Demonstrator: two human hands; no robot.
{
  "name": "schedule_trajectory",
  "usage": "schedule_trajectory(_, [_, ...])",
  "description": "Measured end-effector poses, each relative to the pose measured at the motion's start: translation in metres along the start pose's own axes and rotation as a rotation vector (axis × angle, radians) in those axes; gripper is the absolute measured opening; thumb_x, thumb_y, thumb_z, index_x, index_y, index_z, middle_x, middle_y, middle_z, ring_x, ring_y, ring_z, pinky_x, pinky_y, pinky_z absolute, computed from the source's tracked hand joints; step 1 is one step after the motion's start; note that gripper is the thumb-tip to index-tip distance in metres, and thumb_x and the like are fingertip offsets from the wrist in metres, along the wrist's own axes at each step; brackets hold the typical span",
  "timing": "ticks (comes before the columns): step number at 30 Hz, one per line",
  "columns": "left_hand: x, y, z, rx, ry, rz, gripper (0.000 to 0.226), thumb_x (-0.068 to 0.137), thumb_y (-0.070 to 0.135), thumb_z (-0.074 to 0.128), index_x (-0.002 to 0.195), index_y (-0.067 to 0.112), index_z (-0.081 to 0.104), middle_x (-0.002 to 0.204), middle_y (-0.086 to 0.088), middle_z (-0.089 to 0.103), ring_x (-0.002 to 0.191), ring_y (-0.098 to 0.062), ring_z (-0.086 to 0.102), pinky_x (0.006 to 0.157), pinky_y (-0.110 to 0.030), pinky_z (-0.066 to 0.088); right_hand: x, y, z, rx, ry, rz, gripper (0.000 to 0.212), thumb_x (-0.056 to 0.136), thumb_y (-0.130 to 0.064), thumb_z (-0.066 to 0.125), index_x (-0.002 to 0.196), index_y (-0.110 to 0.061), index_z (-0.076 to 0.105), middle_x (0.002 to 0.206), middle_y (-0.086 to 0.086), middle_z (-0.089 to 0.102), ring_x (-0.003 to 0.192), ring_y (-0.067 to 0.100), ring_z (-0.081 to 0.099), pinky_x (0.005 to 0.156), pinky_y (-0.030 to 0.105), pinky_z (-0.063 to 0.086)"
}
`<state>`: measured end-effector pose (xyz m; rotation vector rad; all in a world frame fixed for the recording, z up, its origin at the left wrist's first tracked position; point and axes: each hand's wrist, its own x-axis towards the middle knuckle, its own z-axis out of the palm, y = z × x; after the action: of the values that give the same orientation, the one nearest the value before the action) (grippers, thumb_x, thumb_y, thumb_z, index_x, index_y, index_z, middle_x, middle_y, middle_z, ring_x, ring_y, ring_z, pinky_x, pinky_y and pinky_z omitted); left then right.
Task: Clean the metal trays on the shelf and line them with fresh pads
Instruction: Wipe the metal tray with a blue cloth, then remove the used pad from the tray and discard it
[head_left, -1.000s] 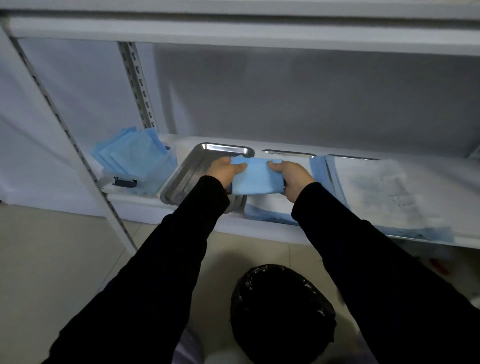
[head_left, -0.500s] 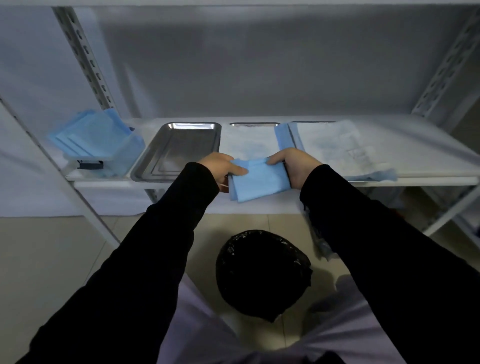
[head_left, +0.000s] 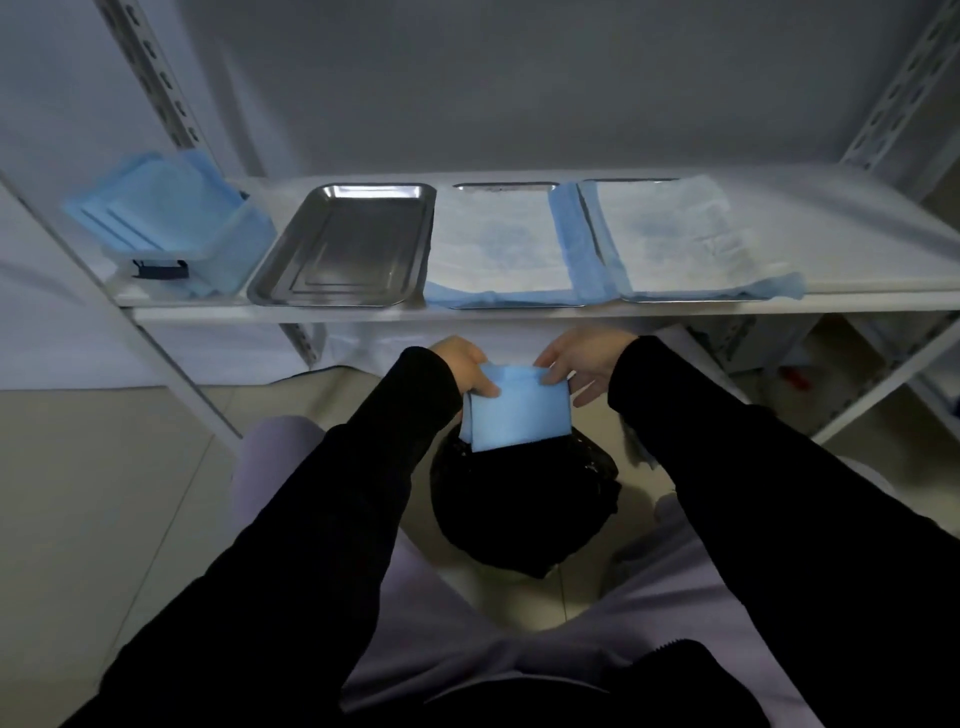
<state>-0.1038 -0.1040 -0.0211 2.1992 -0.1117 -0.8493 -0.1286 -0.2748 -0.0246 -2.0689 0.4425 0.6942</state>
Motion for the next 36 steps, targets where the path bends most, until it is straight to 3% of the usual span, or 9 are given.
schedule_trajectory(3, [0.008, -0.010, 0.010, 0.028, -0.018, -0.036, 0.035, 0.082, 0.002, 0.068, 0.115, -0.007, 0.060, 0.106, -0.019, 0.061, 0.114, -0.038, 0.058, 0.097, -0.050, 0.048, -0.002, 0.003, 0.003, -0.165, 0.014, -0.016, 0.021, 0.089, -0.006, 0.061, 0.110, -0.007, 0.066, 0.078, 0.000, 0.061, 0.082, 0.018, 0.059, 0.063, 0.021, 0.046])
schedule_trajectory(5, [0.015, -0.015, 0.018, 0.068, -0.027, -0.045, 0.039, 0.083, 0.003, 0.068, 0.119, -0.006, 0.058, 0.115, -0.023, 0.062, 0.114, -0.038, 0.058, 0.097, -0.048, 0.049, -0.002, 0.004, 0.007, -0.240, 0.013, -0.021, 0.029, 0.090, -0.004, 0.059, 0.119, -0.002, 0.063, 0.082, 0.003, 0.062, 0.088, 0.021, 0.061, 0.062, 0.021, 0.049])
schedule_trajectory(7, [0.020, -0.017, 0.026, 0.154, -0.001, -0.045, 0.040, 0.087, 0.007, 0.064, 0.125, -0.003, 0.055, 0.124, -0.022, 0.060, 0.114, -0.037, 0.059, 0.094, -0.040, 0.052, 0.001, 0.006, 0.012, -0.328, 0.011, -0.020, 0.033, 0.093, -0.005, 0.056, 0.126, -0.002, 0.059, 0.102, 0.010, 0.063, 0.105, 0.027, 0.061, 0.082, 0.031, 0.052])
schedule_trajectory(11, [0.026, -0.025, 0.039, 0.243, 0.021, -0.089, 0.050, 0.094, 0.015, 0.055, 0.141, 0.003, 0.040, 0.144, -0.015, 0.043, 0.132, -0.029, 0.043, 0.108, -0.032, 0.036, 0.013, 0.015, 0.022, -0.540, 0.014, 0.001, 0.045, 0.098, -0.016, 0.048, 0.142, -0.007, 0.042, 0.144, 0.009, 0.044, 0.132, 0.024, 0.043, 0.108, 0.030, 0.034])
schedule_trajectory(15, [0.029, -0.030, 0.043, 0.224, 0.034, -0.101, 0.057, 0.095, 0.015, 0.053, 0.146, 0.006, 0.030, 0.151, -0.011, 0.033, 0.138, -0.026, 0.034, 0.110, -0.029, 0.030, 0.022, 0.019, 0.028, -0.636, 0.019, -0.024, 0.046, 0.100, -0.020, 0.043, 0.145, -0.008, 0.037, 0.150, 0.011, 0.036, 0.137, 0.026, 0.037, 0.111, 0.031, 0.032])
schedule_trajectory(22, [0.036, -0.022, 0.035, 0.044, 0.156, -0.005, 0.037, 0.090, 0.013, 0.059, 0.126, 0.009, 0.056, 0.132, -0.010, 0.055, 0.120, -0.025, 0.053, 0.104, -0.030, 0.042, 0.023, 0.003, 0.020, -0.475, 0.049, -0.108, 0.047, 0.096, -0.022, 0.053, 0.141, -0.009, 0.044, 0.147, 0.006, 0.042, 0.134, 0.021, 0.041, 0.112, 0.030, 0.032])
schedule_trajectory(28, [0.033, -0.003, 0.022, 0.031, 0.207, 0.095, 0.034, 0.092, 0.022, 0.057, 0.124, 0.010, 0.058, 0.127, -0.010, 0.059, 0.116, -0.026, 0.057, 0.103, -0.033, 0.042, 0.012, -0.016, 0.010, -0.260, 0.051, -0.144, 0.033, 0.093, -0.019, 0.056, 0.126, -0.013, 0.059, 0.127, 0.006, 0.060, 0.102, 0.018, 0.056, 0.086, 0.028, 0.044])
schedule_trajectory(32, [0.027, 0.011, 0.013, 0.049, 0.247, 0.148, 0.034, 0.093, 0.022, 0.054, 0.124, 0.008, 0.059, 0.125, -0.010, 0.061, 0.115, -0.026, 0.057, 0.103, -0.034, 0.044, 0.004, -0.030, 0.005, -0.239, 0.031, -0.151, 0.030, 0.093, -0.017, 0.054, 0.121, -0.015, 0.062, 0.104, 0.000, 0.062, 0.096, 0.015, 0.059, 0.074, 0.023, 0.047])
schedule_trajectory(36, [0.018, 0.021, 0.006, 0.060, 0.271, 0.196, 0.031, 0.095, 0.021, 0.051, 0.120, 0.008, 0.062, 0.123, -0.010, 0.063, 0.113, -0.026, 0.058, 0.100, -0.033, 0.044, -0.005, -0.042, 0.002, -0.217, 0.065, -0.185, 0.027, 0.091, -0.010, 0.054, 0.116, -0.011, 0.064, 0.097, 0.002, 0.062, 0.084, 0.014, 0.059, 0.063, 0.018, 0.045])
